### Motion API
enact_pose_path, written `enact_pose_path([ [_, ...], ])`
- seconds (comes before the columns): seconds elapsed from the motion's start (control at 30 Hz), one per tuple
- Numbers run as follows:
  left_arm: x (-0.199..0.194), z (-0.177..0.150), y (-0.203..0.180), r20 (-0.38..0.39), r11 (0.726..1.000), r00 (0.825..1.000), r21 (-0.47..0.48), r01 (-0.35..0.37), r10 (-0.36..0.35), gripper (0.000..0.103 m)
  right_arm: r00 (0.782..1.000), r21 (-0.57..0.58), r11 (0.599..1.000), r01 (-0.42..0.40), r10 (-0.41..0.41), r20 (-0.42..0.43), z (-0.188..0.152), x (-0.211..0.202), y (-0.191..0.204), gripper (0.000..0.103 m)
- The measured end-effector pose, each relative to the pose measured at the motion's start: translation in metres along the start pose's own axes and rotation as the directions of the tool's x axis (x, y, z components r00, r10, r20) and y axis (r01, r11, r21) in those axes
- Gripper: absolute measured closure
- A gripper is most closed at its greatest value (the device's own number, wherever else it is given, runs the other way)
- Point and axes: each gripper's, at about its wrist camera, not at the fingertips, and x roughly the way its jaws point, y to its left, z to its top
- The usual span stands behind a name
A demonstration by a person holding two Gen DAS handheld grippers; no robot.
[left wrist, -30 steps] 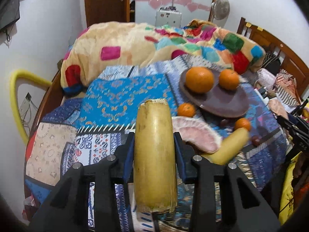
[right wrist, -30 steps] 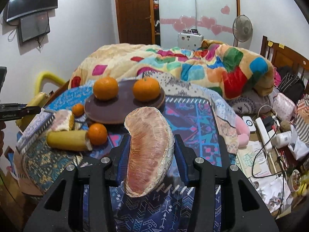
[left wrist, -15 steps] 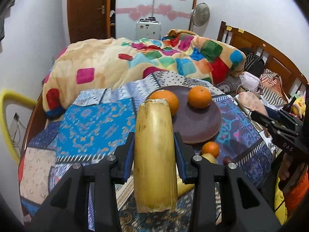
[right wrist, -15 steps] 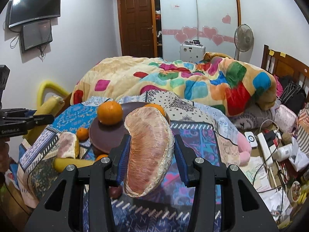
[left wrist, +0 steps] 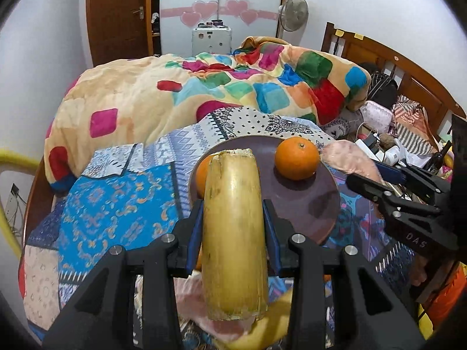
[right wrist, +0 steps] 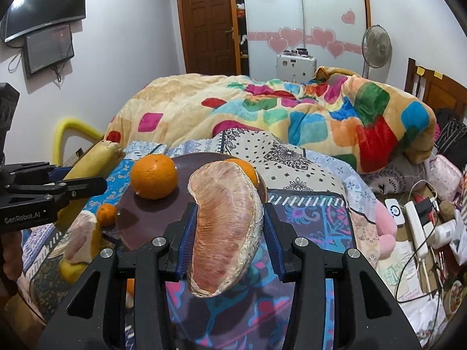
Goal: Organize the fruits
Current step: 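Carry the yellow cylinder and pomelo segment onto the plate and release both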
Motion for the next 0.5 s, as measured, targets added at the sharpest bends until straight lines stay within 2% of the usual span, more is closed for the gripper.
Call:
enact_pose_path([
  [0.5,0.04,0.03,-0.011,-0.025,1.0,1.0,0.021,0.02,-0.019,0.065,0.999,-0.077,0.997,-0.02,0.017,-0.035,0.017,0.032,0.011,0.062],
])
